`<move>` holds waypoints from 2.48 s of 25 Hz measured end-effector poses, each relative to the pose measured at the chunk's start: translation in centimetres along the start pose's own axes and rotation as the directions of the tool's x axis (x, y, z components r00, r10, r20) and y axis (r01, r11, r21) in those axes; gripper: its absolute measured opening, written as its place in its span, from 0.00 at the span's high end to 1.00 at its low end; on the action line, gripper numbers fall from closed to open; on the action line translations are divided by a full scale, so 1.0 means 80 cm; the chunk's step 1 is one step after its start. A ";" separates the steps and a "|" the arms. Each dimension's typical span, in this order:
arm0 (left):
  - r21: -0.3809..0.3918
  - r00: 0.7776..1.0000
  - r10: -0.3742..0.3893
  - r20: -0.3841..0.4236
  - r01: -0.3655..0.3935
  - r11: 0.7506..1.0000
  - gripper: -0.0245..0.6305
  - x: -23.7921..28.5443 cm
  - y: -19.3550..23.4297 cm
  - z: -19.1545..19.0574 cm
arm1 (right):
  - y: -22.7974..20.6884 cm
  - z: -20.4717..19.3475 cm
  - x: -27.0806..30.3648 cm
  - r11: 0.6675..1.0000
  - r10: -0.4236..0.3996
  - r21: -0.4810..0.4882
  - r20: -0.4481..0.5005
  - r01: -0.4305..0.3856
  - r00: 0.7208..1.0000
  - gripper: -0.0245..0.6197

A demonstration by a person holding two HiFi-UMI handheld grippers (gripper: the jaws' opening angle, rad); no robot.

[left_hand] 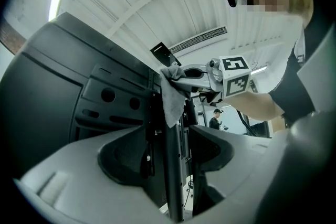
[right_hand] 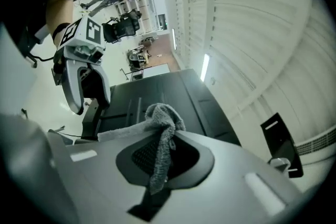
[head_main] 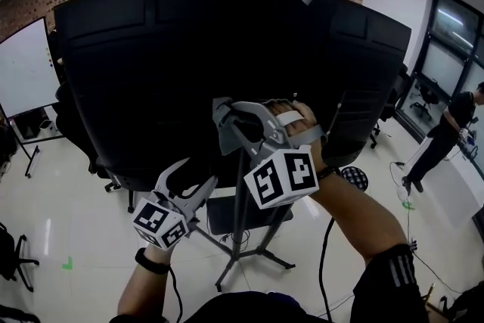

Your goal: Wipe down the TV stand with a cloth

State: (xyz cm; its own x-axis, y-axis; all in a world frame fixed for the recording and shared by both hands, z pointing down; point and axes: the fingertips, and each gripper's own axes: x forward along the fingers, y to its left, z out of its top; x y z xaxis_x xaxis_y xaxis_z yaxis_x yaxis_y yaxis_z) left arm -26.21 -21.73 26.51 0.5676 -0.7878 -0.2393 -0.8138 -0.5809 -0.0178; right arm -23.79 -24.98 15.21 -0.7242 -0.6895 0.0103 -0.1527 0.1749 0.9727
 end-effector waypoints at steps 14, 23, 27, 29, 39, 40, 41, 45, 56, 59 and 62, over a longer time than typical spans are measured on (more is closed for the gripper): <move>0.057 0.999 0.019 0.027 -0.021 0.998 0.54 0.061 -0.033 0.038 | -0.072 -0.074 -0.011 0.986 -0.159 0.061 0.093 0.154 0.983 0.93; 0.059 0.995 0.097 -0.002 -0.097 0.994 0.54 0.084 -0.040 0.019 | -0.063 -0.092 -0.021 0.981 -0.194 0.040 0.184 0.190 0.964 0.93; 0.057 0.991 0.130 -0.014 -0.129 0.990 0.54 0.091 -0.045 0.011 | -0.054 -0.107 -0.024 0.983 -0.181 0.037 0.189 0.178 0.965 0.93; 0.058 0.989 0.147 -0.018 -0.146 0.988 0.54 0.094 -0.047 0.009 | -0.043 -0.116 -0.023 0.985 -0.169 0.008 0.188 0.170 0.967 0.93; 0.042 0.969 0.241 -0.051 -0.239 0.970 0.54 0.098 -0.052 -0.020 | 0.033 -0.124 -0.027 0.973 -0.106 -0.170 0.254 0.153 0.961 0.93; 0.038 0.966 0.252 -0.060 -0.250 0.967 0.54 0.098 -0.052 -0.025 | 0.039 -0.124 -0.028 0.972 -0.099 -0.179 0.263 0.149 0.960 0.93; 0.034 0.963 0.262 -0.065 -0.260 0.965 0.54 0.097 -0.051 -0.031 | 0.045 -0.124 -0.030 0.972 -0.090 -0.186 0.272 0.144 0.958 0.93; 0.020 0.949 0.304 -0.083 -0.303 0.953 0.54 0.094 -0.047 -0.051 | 0.078 -0.122 -0.033 0.966 -0.050 -0.227 0.313 0.126 0.948 0.93; -0.018 0.935 0.318 -0.156 -0.324 0.946 0.54 0.076 -0.067 -0.107 | 0.169 -0.122 -0.037 0.964 0.074 -0.264 0.321 0.014 0.944 0.93; -0.031 0.939 0.293 -0.183 -0.303 0.952 0.54 0.073 -0.070 -0.125 | 0.190 -0.123 -0.035 0.961 0.104 -0.274 0.297 -0.020 0.949 0.93; -0.045 0.943 0.266 -0.200 -0.280 0.959 0.54 0.066 -0.073 -0.142 | 0.211 -0.126 -0.033 0.955 0.130 -0.291 0.261 -0.050 0.957 0.93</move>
State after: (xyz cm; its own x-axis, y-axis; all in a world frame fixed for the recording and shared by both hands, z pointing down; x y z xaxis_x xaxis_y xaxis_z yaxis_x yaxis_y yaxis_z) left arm -17.06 -24.84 36.39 0.3437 -0.9384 -0.0365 -0.9337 -0.3456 0.0940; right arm -17.72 -27.29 33.96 -0.8881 -0.4535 0.0753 0.0860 -0.0029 0.9963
